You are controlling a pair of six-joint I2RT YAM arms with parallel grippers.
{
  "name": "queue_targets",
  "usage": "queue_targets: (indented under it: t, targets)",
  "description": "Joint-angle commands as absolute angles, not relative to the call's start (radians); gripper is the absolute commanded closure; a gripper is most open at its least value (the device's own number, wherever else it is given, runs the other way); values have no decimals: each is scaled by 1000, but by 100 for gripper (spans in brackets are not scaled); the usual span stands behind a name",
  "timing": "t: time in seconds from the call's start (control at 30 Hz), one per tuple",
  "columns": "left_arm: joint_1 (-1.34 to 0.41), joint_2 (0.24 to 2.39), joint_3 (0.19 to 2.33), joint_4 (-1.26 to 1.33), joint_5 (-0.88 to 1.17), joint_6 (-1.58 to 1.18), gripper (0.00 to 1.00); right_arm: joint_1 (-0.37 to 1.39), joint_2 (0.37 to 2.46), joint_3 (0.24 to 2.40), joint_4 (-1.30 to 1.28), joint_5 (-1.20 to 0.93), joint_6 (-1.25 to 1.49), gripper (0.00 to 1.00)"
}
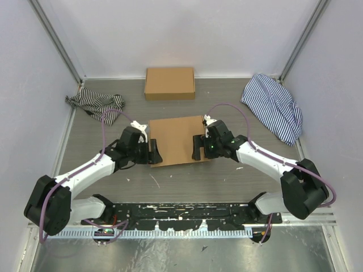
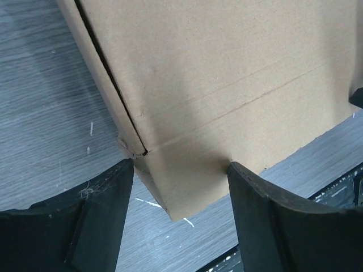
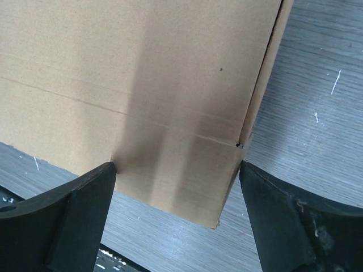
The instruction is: Fold the paper box
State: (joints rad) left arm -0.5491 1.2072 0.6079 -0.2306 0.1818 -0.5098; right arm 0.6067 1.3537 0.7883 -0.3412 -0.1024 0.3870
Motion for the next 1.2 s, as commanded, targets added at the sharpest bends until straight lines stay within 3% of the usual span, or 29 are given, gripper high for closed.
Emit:
queue_targets:
  t: [0.0, 0.37, 1.17]
  targets:
    - [-554, 1199, 628, -251, 254, -514, 27, 609, 1303, 800, -350, -147, 380, 7]
    - [-554, 1180, 714, -430, 261, -528, 30, 611, 1288, 831, -410, -164, 390, 25]
    - [-553, 1187, 733, -440, 394, -597, 36, 610, 1271, 864, -454, -179, 425, 26]
